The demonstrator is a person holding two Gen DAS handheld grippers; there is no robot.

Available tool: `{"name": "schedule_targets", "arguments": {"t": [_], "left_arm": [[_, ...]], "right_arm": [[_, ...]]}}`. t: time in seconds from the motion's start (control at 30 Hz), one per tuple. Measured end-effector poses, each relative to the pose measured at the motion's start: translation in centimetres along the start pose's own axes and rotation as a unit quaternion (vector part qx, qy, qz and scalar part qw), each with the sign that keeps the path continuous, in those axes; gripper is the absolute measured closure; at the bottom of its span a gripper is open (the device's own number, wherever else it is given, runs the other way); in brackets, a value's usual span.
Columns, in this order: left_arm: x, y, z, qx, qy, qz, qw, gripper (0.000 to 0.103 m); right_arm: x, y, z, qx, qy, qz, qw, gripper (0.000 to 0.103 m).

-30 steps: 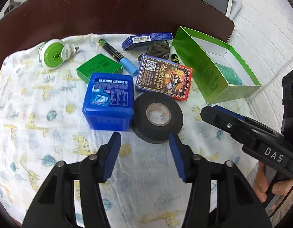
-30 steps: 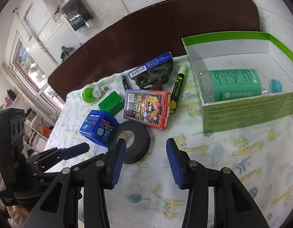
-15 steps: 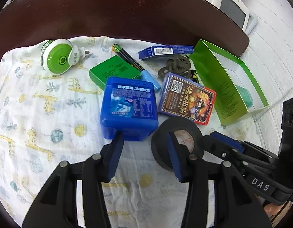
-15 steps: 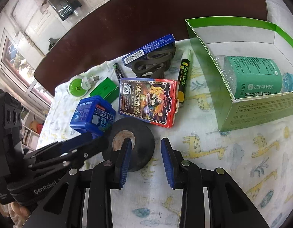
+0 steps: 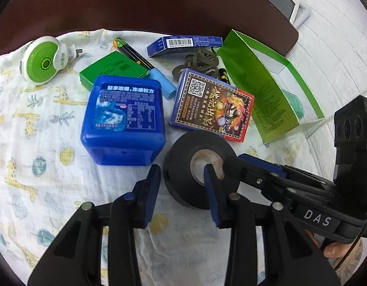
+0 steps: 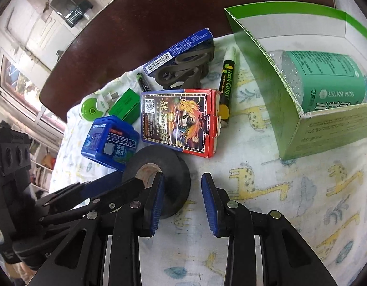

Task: Organize rigid objects
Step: 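Grasp the black tape roll with the right gripper and lift it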

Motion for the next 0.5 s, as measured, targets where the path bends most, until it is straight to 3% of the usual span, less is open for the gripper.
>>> {"name": "schedule_targets", "arguments": {"t": [0.13, 0.5], "left_arm": [[-0.1, 0.0, -0.2, 0.006, 0.007, 0.004, 1.0, 0.073], [-0.1, 0.9, -1.7, 0.034, 0.023, 0.033, 0.9986, 0.078]], "right_arm": [[-0.4, -0.3, 0.6, 0.043, -0.015, 0.017, 0.999, 0.069], [-0.6, -1.5, -0.3, 0.026, -0.005, -0.011, 1.0, 0.069]]}}
Point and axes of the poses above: each gripper's, at about its wrist camera, not at the fingertips, and z roughly the way its jaws point, y to its right, x to its top, the point moved 9 cm from there along z, roughly the way its jaws point, and after that the axes turned 1 degree about x, right-handed, at the moved point
